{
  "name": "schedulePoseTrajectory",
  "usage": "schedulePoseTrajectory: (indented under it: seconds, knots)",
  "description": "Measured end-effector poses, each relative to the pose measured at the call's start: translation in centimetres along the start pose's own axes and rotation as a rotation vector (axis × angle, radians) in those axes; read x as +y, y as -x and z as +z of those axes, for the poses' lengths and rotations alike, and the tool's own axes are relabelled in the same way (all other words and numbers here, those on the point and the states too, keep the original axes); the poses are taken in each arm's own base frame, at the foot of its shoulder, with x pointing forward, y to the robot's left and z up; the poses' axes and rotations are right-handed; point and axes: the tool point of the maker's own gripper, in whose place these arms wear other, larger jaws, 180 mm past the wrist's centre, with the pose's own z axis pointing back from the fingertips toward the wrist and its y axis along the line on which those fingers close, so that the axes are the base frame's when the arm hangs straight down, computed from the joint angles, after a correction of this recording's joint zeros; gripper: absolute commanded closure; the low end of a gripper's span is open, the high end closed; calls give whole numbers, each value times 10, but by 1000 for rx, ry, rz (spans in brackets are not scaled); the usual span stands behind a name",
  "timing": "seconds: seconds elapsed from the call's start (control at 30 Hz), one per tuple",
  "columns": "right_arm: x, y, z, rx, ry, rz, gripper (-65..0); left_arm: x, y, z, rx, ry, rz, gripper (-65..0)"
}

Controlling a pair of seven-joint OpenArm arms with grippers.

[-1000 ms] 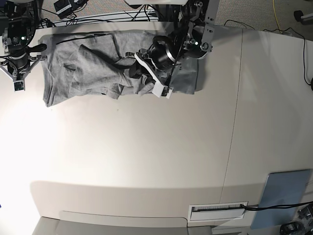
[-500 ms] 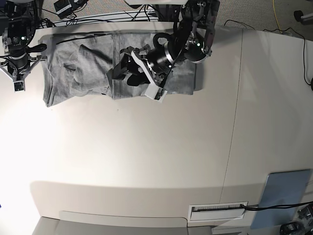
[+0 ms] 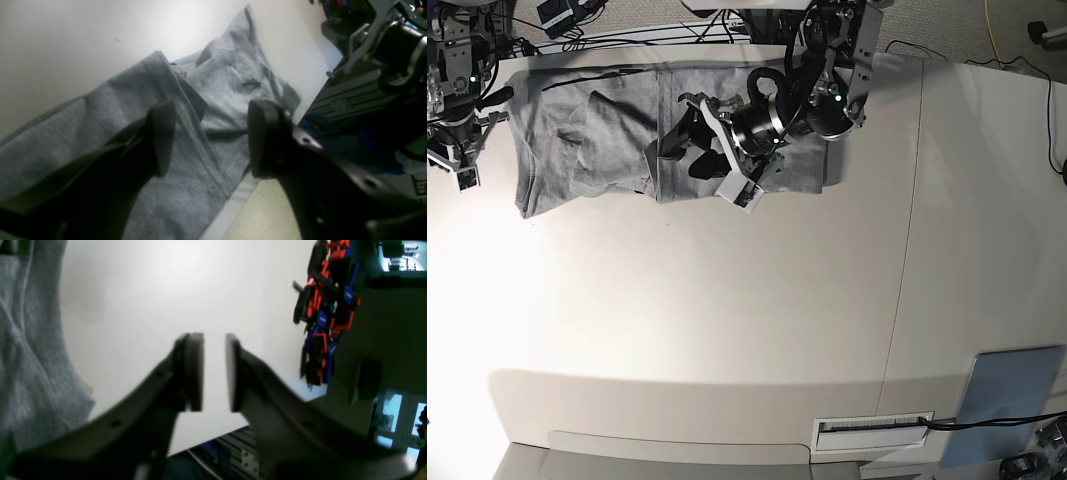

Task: Fold the T-shirt properly

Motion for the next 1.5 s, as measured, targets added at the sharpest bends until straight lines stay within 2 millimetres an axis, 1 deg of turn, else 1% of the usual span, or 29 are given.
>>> schedulePoseTrajectory:
  seconds: [0.03,0.07,0.13,0.17,0.23,0.3,0.37,0.53,0.6,0.63,0.7,0.77,0.8,0.83,0.87,0.9,0.93,0.97,1.03,1.13,1.23,1.37,1.43,1.5]
  knots:
    - [3,0,0,0,-19,-19,-218,0,0,0,0,1,1,-348]
    - [8,5,0,27,-45,-43,-227,0,0,0,0,1,1,-348]
    - [25,11,2,70,-138,-102,-228,0,0,0,0,1,1,-348]
    - [36,8,4,62,-200,-131,-228,0,0,0,-1,1,1,-348]
    - [56,-5,9,8,-322,-200,-228,0,1,0,3,2,1,-348]
    - [64,-16,13,-27,-400,-264,-228,0,2,0,11,1,1,-348]
    - [56,-24,15,-54,-418,-307,-228,0,3,0,15,1,1,-348]
    - [27,-38,16,-125,-407,-432,-227,0,3,0,15,2,1,-347]
    - [25,-37,15,-128,-438,-503,-227,0,3,0,15,2,1,-348]
    - [26,-32,11,-113,-452,-534,-227,0,3,0,15,2,2,-347]
    - [33,-9,-1,-35,-479,-616,-227,0,3,0,15,1,1,-347]
    - [48,18,-11,75,-553,-681,-227,0,3,0,15,1,1,-347]
    - [59,25,-12,112,-619,-697,-227,0,3,0,15,2,1,-347]
    - [70,24,-10,126,-707,-720,-227,0,3,0,15,1,1,-347]
    - [79,19,-7,124,-796,-734,-227,0,3,0,15,2,1,-347]
    - [84,13,-5,116,-868,-744,-227,0,2,0,14,2,1,-347]
    - [86,10,-6,111,-903,-738,-227,0,3,0,15,2,2,-347]
    - [84,11,-10,116,-899,-733,-227,0,3,0,15,1,2,-347]
    - [81,20,-17,141,-858,-682,-227,0,3,0,15,1,1,-347]
    - [84,23,-14,162,-871,-674,-228,0,3,0,14,2,2,-347]
    - [85,20,-11,156,-894,-684,-228,2,4,0,20,-11,-7,-347]
    - [85,21,-12,160,-890,-679,-228,2,4,0,21,-13,-9,-347]
    - [78,18,-14,156,-876,-665,-228,2,4,0,21,-13,-8,-347]
    - [67,10,-18,131,-857,-656,-229,2,4,0,22,-13,-8,-347]
